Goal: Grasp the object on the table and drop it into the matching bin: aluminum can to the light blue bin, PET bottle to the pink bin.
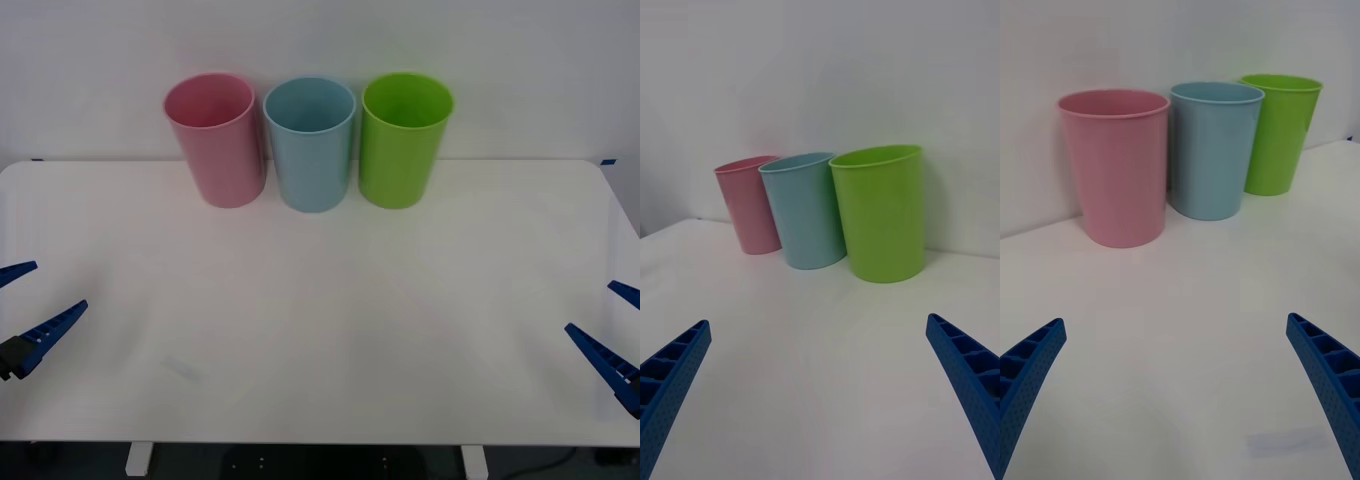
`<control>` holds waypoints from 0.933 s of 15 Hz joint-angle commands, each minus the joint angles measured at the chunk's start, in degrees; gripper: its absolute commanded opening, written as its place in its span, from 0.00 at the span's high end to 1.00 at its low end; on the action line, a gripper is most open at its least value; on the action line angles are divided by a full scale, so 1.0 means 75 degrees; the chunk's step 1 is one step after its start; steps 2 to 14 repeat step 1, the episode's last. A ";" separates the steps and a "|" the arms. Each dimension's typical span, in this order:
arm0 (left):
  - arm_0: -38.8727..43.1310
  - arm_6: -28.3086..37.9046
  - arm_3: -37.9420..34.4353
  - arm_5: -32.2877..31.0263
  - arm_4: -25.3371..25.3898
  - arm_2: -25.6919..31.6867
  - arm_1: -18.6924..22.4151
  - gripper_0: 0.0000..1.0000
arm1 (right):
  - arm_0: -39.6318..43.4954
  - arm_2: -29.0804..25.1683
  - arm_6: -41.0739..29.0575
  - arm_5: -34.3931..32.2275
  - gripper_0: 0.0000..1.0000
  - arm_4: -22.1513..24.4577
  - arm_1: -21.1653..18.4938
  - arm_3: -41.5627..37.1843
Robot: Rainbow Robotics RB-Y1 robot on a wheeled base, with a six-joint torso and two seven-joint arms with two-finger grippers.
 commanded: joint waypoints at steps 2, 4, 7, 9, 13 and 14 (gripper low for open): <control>0.0002 -0.0001 0.0003 0.0000 0.0002 -0.0002 -0.0001 0.00 | 0.0000 0.0000 0.0000 0.0000 0.00 0.0000 0.0000 0.0000; 0.0002 -0.0001 0.0003 0.0000 0.0002 -0.0002 -0.0001 0.00 | 0.0000 0.0000 0.0000 0.0000 0.00 0.0000 0.0000 0.0000; 0.0002 -0.0001 0.0003 0.0000 0.0002 -0.0002 -0.0001 0.00 | 0.0000 0.0000 0.0000 0.0000 0.00 0.0000 0.0000 0.0000; 0.0002 -0.0001 0.0003 0.0000 0.0002 -0.0002 -0.0001 0.00 | 0.0000 0.0000 0.0000 0.0000 0.00 0.0000 0.0000 0.0000; 0.0002 -0.0001 0.0003 0.0000 0.0002 -0.0002 -0.0001 0.00 | 0.0000 0.0000 0.0000 0.0000 0.00 0.0000 0.0000 0.0000; 0.0002 -0.0001 0.0003 0.0000 0.0002 -0.0002 -0.0001 0.00 | 0.0000 0.0000 0.0000 0.0000 0.00 0.0000 0.0000 0.0000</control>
